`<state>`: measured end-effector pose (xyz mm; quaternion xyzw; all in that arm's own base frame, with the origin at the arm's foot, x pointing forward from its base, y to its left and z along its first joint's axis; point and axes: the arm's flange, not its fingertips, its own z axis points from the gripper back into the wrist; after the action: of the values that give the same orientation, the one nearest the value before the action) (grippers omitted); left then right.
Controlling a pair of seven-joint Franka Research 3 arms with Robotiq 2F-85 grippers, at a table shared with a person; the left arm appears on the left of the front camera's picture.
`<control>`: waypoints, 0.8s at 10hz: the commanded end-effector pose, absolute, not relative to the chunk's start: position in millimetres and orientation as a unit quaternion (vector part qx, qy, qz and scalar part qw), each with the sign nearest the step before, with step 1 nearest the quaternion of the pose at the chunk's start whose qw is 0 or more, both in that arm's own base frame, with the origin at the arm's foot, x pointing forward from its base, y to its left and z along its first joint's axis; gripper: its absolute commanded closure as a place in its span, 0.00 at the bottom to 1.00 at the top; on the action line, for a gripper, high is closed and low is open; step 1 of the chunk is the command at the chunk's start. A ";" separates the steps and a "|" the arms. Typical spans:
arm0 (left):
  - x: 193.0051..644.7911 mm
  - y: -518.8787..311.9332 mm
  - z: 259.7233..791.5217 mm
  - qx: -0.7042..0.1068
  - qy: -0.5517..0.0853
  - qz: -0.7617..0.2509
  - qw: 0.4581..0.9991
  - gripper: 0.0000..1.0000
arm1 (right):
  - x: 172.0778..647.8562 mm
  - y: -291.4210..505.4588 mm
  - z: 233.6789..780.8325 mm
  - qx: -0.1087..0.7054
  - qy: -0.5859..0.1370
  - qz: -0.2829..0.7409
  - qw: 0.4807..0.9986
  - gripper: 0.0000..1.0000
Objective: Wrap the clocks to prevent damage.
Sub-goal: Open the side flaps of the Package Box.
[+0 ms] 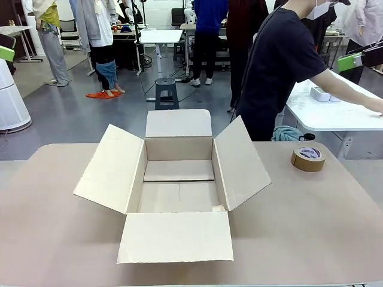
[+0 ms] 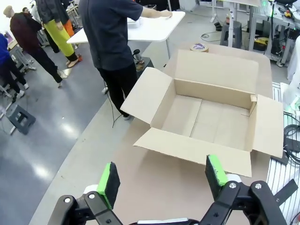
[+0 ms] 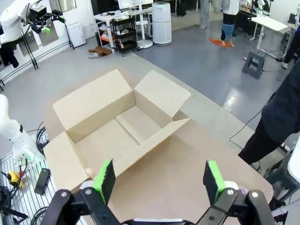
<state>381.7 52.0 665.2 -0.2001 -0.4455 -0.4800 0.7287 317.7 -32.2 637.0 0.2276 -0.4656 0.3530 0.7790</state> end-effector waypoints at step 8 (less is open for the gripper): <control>386.2 53.5 661.5 -0.210 -0.423 -0.490 0.733 1.00 | 313.6 -33.0 640.0 0.225 -0.448 0.367 0.783 1.00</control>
<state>384.2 49.8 658.9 -0.2107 -0.4339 -0.4847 0.7297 314.0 -31.7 637.5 0.2303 -0.4539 0.3605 0.7817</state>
